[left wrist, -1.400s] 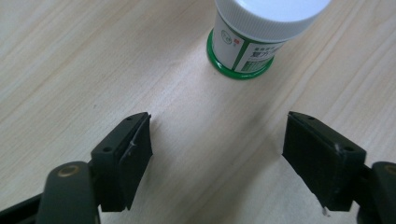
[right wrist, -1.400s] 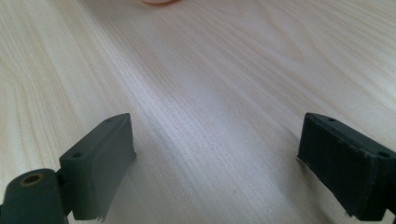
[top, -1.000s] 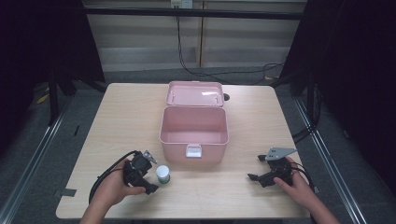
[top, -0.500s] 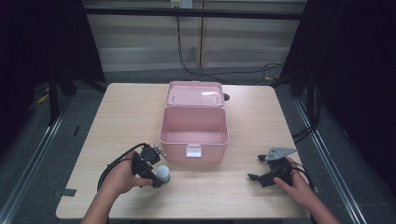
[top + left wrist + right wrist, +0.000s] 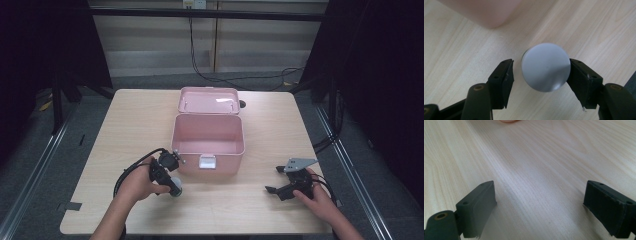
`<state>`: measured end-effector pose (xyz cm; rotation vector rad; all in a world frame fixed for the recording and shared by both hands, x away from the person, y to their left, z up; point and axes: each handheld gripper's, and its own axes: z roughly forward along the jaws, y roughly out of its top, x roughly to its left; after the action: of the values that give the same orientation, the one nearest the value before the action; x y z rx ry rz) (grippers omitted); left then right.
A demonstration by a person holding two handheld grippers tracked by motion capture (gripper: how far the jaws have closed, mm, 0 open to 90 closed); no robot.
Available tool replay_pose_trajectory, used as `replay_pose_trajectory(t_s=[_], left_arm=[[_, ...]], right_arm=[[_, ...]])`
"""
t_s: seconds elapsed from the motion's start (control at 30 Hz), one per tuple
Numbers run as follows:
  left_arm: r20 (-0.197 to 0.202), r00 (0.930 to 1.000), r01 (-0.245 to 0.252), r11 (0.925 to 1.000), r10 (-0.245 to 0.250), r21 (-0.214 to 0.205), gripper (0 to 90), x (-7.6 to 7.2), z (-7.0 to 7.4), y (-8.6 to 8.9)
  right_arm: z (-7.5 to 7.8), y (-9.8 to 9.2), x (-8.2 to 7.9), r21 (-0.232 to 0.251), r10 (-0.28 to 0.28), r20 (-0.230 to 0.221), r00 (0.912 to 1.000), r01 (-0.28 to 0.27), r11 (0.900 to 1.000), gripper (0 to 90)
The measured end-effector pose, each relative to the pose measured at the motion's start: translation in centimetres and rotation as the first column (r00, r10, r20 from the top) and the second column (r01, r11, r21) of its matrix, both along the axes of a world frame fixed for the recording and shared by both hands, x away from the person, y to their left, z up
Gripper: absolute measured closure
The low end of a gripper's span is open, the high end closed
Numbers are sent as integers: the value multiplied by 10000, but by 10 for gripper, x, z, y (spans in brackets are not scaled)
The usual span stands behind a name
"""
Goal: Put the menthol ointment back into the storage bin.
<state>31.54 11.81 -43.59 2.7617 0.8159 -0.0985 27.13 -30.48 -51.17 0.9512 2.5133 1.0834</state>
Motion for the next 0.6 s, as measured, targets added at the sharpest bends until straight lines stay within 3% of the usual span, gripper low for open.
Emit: replay_pose_trajectory(t_s=[0.27, 0.43, 0.6], left_arm=[[-296, 9996, 48, 9996, -40, 260, 496, 4, 2, -7], [-438, 9990, 69, 9983, -44, 579, 499, 4, 5, -9], [-668, 9976, -121, 9985, 157, 533, 500, 4, 12, -9]], right_arm=[[0, 0, 0, -8, -8, -1, 10000, 8, 10000, 100], [0, 0, 0, -7, -9, 3, 10000, 9, 10000, 100], [0, 0, 0, -8, -7, -1, 10000, 7, 10000, 100]])
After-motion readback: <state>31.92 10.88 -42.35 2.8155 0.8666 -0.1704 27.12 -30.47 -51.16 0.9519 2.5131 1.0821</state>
